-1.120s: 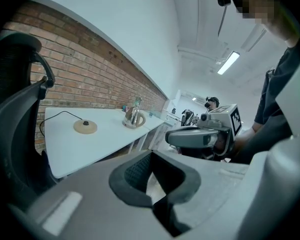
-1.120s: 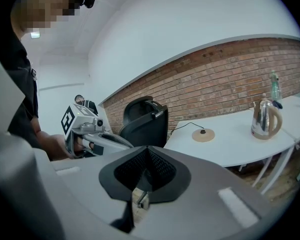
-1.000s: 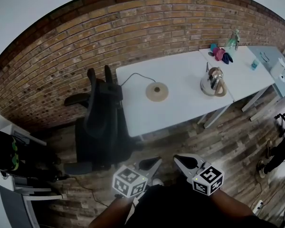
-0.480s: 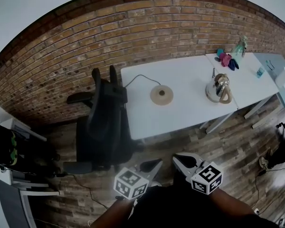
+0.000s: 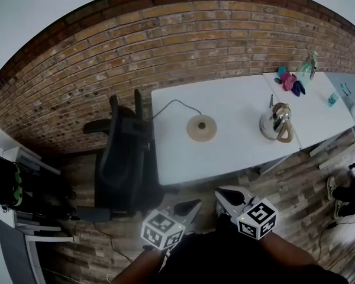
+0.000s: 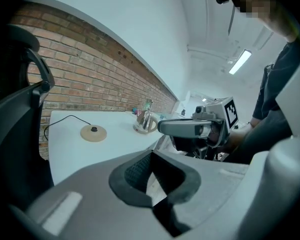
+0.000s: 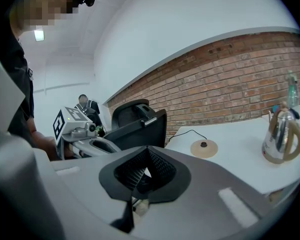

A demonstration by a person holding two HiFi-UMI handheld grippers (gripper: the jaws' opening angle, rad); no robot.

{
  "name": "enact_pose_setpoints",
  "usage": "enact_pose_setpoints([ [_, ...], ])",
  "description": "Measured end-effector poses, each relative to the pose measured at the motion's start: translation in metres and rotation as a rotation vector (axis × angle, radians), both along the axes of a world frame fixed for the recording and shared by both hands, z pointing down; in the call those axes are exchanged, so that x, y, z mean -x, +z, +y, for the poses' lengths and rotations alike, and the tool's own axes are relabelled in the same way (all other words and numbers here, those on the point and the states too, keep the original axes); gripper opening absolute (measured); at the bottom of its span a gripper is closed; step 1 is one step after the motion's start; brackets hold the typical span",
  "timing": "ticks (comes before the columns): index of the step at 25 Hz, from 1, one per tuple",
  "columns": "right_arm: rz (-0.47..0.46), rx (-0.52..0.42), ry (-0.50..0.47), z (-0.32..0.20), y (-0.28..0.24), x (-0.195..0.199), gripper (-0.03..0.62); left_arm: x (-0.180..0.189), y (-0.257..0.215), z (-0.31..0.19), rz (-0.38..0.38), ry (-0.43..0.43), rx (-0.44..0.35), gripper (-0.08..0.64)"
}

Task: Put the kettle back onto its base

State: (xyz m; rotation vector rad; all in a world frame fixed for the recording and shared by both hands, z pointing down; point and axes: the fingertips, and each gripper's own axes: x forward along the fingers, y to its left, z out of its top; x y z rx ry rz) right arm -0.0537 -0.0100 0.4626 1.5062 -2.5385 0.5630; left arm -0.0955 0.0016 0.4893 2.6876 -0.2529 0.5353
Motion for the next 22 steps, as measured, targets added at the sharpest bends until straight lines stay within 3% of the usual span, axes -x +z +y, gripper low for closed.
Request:
enact_pose_setpoints([
  [10, 0.033, -0.026, 0.103, -0.046, -0.002, -0.108, 0.026, -0.087, -0.003, -0.050, -0.038, 0.017, -0.016, 0.000],
  [22, 0.096, -0.017, 0.291, -0.069, 0.012, -0.271, 0.060, -0.192, 0.000, -0.092, -0.094, 0.038, -0.037, 0.000],
])
